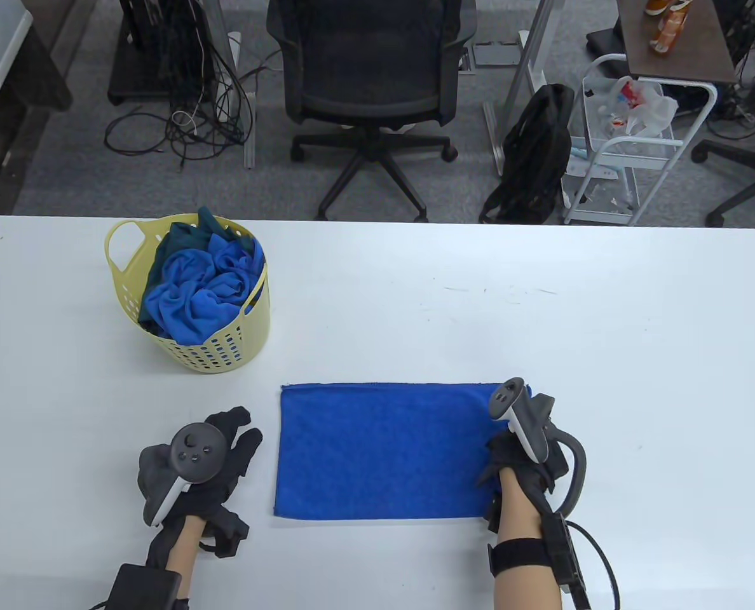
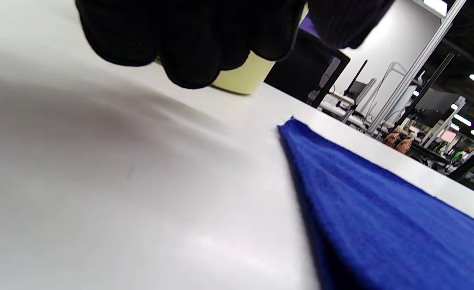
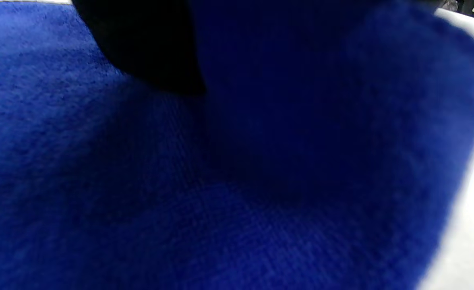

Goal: Fold and stack clothes and towels from laundry basket

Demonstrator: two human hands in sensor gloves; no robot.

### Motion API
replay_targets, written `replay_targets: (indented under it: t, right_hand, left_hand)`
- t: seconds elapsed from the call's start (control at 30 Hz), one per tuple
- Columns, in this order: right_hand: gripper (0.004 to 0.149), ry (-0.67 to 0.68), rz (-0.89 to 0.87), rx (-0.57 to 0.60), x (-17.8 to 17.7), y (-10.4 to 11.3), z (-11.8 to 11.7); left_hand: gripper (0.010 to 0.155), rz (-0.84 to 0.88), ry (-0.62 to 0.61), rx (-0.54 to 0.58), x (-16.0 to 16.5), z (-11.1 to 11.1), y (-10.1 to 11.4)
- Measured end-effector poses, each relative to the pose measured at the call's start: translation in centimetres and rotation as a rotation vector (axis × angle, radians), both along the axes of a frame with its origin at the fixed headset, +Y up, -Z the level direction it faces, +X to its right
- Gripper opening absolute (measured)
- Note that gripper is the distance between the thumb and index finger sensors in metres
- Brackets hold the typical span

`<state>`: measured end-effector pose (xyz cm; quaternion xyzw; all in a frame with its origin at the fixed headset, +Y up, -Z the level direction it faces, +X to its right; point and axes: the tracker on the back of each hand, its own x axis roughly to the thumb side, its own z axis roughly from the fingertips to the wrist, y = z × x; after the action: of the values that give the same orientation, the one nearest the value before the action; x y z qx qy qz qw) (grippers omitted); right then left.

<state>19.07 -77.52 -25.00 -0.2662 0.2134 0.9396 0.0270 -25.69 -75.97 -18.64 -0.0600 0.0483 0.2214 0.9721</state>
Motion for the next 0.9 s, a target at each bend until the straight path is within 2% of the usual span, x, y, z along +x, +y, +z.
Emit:
replay_targets:
  t: [0.03, 0.1, 0.17, 0.23, 0.27, 0.37, 0.4, 0.43, 0.47, 0.53, 0.63, 0.73, 0.9]
  right_hand:
    - [0.038, -0.001, -0.053, -0.027, 0.3, 0.0, 0.1]
    - [0.036, 0.01, -0.205, -0.032, 1.2, 0.2, 0.3]
    - [0.039, 0.018, -0.349, 0.038, 2.3, 1.3, 0.7]
    - [0.043, 0.027, -0.584, 0.054, 4.2, 1.6, 1.0]
    - [0.049, -0.014, -0.716, 0.047, 5.7, 1.2, 1.4]
    - [0.076, -0.018, -0.856, 0.097, 9.4, -0.3, 2.6]
    - [0.08, -0.005, -0.934, 0.102, 10.0, -0.7, 2.9]
    - [0.082, 0.011, -1.067, 0.079, 10.6, -1.1, 3.2]
    - [0.08, 0.026, -1.119, 0.079, 10.8, -1.2, 3.4]
    - [0.076, 0.11, -1.138, 0.093, 10.8, -1.6, 3.6]
    - [0.071, 0.194, -1.05, 0.08, 10.1, -1.7, 3.3]
    - [0.066, 0.215, -1.02, 0.099, 9.3, -1.7, 2.8]
    - [0.069, 0.262, -0.973, 0.167, 8.9, -1.3, 2.8]
  left_hand:
    - [0.064, 0.009, -0.001, -0.01, -0.1, 0.0, -0.2]
    - [0.064, 0.03, -0.01, -0.01, -0.2, 0.0, -0.5]
    - [0.064, 0.038, -0.021, -0.017, -0.3, 0.0, -0.5]
    - [0.065, 0.056, -0.021, -0.013, -0.4, -0.1, -0.4]
    - [0.065, 0.071, -0.021, -0.015, -0.5, -0.1, -0.4]
    - [0.066, 0.101, -0.031, -0.022, -0.5, -0.1, -0.5]
    - [0.066, 0.103, -0.034, -0.023, -0.5, -0.2, -0.6]
    - [0.066, 0.102, -0.042, -0.026, -0.4, -0.1, -0.5]
    - [0.066, 0.1, -0.047, -0.027, -0.3, -0.2, -0.6]
    - [0.065, 0.1, -0.064, -0.035, -0.1, -0.2, -0.7]
    - [0.064, 0.095, -0.082, -0.039, 0.1, -0.2, -0.8]
    - [0.063, 0.086, -0.091, -0.042, 0.2, -0.1, -0.9]
    - [0.064, 0.091, -0.096, -0.034, 0.1, 0.2, -0.8]
